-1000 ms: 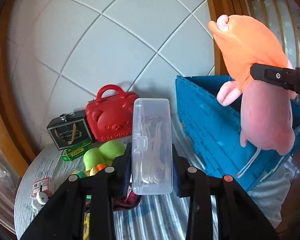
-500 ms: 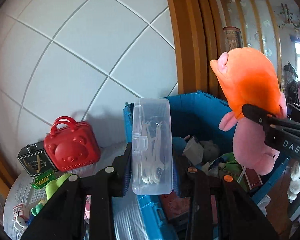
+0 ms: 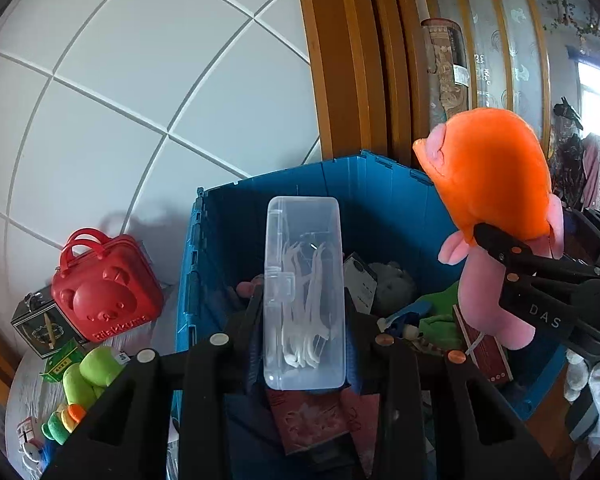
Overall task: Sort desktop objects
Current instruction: 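Carry the clear box and the pig with both tools over the blue crate, then open both tools to drop the clear box and pig into the crate, then move both tools back over the toy pile on the table, then grasp the white plush bunny with the left tool while the right tool grasps the ointment box, then lift the bunny and ointment box with both tools and carry them to the crate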
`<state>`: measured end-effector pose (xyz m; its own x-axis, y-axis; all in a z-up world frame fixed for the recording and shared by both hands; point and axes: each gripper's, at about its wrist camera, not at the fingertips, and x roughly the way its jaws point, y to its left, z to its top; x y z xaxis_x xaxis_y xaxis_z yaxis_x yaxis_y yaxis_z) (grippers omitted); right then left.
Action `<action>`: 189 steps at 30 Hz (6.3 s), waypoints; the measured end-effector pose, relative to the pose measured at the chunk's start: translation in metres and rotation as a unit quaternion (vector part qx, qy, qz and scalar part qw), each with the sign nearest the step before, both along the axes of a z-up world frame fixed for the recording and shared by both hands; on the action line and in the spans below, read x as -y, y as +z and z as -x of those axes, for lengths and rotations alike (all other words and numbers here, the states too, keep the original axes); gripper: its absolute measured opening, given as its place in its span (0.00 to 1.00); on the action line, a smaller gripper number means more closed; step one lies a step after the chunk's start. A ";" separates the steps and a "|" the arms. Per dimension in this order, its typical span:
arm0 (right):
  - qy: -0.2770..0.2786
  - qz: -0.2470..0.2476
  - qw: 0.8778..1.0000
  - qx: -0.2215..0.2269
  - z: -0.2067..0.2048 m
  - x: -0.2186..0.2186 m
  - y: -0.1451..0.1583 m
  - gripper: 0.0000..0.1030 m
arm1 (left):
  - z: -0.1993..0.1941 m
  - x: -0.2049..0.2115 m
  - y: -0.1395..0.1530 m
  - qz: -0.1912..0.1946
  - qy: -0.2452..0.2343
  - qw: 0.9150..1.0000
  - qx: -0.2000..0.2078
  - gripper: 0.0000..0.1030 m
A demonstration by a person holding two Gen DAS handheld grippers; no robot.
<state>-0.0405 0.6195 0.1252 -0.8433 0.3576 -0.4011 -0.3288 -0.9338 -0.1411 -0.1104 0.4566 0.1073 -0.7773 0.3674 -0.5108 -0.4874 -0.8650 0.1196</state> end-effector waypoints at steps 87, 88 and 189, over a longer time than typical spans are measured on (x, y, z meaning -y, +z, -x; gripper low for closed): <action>0.326 0.037 0.923 0.202 0.082 0.602 -0.155 1.00 | -0.029 0.725 -0.220 -0.057 0.460 0.864 0.195 0.88; 0.327 0.035 0.922 0.206 0.085 0.609 -0.158 1.00 | -0.023 0.730 -0.225 -0.056 0.456 0.865 0.199 0.88; 0.402 0.097 0.863 0.291 0.112 0.738 -0.196 0.33 | -0.014 0.716 -0.208 -0.098 0.387 0.897 0.192 0.34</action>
